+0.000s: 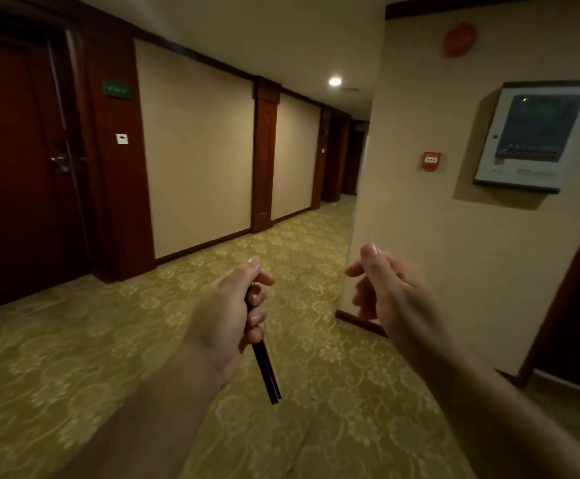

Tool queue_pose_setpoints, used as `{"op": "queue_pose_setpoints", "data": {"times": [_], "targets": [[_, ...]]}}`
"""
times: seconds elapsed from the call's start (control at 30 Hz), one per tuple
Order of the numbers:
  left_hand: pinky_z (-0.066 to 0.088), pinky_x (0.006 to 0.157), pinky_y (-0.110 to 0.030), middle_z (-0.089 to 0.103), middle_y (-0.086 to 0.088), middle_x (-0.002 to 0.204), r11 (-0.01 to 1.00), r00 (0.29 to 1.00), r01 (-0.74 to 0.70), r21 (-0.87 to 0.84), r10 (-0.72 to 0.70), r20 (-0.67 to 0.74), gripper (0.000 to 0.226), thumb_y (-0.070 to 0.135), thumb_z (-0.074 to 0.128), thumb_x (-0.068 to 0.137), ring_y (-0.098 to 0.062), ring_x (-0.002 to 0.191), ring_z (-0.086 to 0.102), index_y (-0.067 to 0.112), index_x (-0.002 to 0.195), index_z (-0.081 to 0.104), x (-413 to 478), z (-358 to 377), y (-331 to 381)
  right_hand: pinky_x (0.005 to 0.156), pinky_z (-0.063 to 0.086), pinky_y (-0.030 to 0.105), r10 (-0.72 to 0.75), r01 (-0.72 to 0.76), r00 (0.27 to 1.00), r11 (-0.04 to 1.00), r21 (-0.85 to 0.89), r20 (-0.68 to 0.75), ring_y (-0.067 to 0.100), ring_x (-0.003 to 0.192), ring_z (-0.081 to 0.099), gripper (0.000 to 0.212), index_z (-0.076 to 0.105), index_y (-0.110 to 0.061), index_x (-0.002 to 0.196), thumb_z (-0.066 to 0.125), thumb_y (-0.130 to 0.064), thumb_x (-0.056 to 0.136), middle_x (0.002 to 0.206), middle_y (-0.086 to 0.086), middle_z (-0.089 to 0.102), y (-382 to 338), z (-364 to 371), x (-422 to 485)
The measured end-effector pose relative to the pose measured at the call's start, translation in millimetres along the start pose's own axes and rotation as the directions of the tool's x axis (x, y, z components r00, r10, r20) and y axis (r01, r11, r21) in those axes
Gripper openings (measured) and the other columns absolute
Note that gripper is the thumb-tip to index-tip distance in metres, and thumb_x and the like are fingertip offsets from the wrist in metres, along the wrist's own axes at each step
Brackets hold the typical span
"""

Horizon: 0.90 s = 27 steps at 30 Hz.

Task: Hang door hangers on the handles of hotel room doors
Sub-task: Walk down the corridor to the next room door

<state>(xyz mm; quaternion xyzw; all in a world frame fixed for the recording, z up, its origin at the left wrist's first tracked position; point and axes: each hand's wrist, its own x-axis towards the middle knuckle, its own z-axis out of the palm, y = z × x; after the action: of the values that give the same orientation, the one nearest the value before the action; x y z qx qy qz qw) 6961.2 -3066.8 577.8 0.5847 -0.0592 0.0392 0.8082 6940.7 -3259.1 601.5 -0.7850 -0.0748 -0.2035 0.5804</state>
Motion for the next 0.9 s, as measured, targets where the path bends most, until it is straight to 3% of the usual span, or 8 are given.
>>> {"op": "queue_pose_setpoints", "data": {"times": [0.2,0.4,0.63,0.77,0.9], "targets": [[0.027,0.04,-0.023,0.038,0.003,0.063,1.0,0.997,-0.009,-0.009,0.009,0.07,0.032,0.04,0.05,0.098,-0.01,0.051,0.033,0.012,0.086,0.059,139,15,-9,0.064,0.053,0.035,0.011,-0.019,0.995,0.997,-0.08,-0.101,0.017,0.068,0.06,0.053,0.067,-0.019,0.09,0.037,-0.063,0.084,0.073,0.005,0.062,38,-3,121],[0.028,0.039,-0.023,0.04,0.003,0.065,0.999,0.998,-0.024,0.044,0.022,0.055,0.033,0.041,0.048,0.099,-0.01,0.051,0.034,0.015,0.084,0.06,248,-13,-25,0.06,0.051,0.031,0.065,-0.066,0.989,0.998,-0.001,-0.129,0.016,0.062,0.058,0.047,0.067,-0.016,0.089,0.039,-0.053,0.094,0.069,0.005,0.061,93,41,223],[0.028,0.037,-0.021,0.04,0.004,0.064,0.987,0.994,-0.047,0.156,0.062,-0.093,0.031,0.039,0.049,0.099,-0.009,0.049,0.034,0.016,0.082,0.06,393,-69,-32,0.062,0.052,0.026,0.005,-0.003,0.998,1.0,-0.031,0.055,0.008,0.065,0.059,0.045,0.066,-0.021,0.09,0.037,-0.055,0.096,0.072,-0.001,0.062,149,129,373],[0.027,0.038,-0.022,0.038,0.003,0.064,0.974,0.967,-0.077,0.214,0.125,-0.221,0.03,0.039,0.048,0.099,-0.01,0.048,0.033,0.014,0.084,0.059,472,-109,-17,0.058,0.051,0.025,-0.032,0.019,0.99,0.995,0.099,0.135,0.008,0.06,0.06,0.05,0.068,-0.017,0.088,0.039,-0.057,0.096,0.065,-0.001,0.063,167,194,483],[0.026,0.039,-0.023,0.037,0.001,0.064,0.958,0.929,-0.082,0.276,0.174,-0.326,0.033,0.039,0.047,0.098,-0.01,0.049,0.031,0.013,0.084,0.06,528,-167,-5,0.056,0.05,0.027,-0.095,0.044,0.946,0.985,0.167,0.311,0.011,0.055,0.057,0.049,0.067,-0.014,0.083,0.041,-0.053,0.097,0.06,0.0,0.061,180,293,559]]}}
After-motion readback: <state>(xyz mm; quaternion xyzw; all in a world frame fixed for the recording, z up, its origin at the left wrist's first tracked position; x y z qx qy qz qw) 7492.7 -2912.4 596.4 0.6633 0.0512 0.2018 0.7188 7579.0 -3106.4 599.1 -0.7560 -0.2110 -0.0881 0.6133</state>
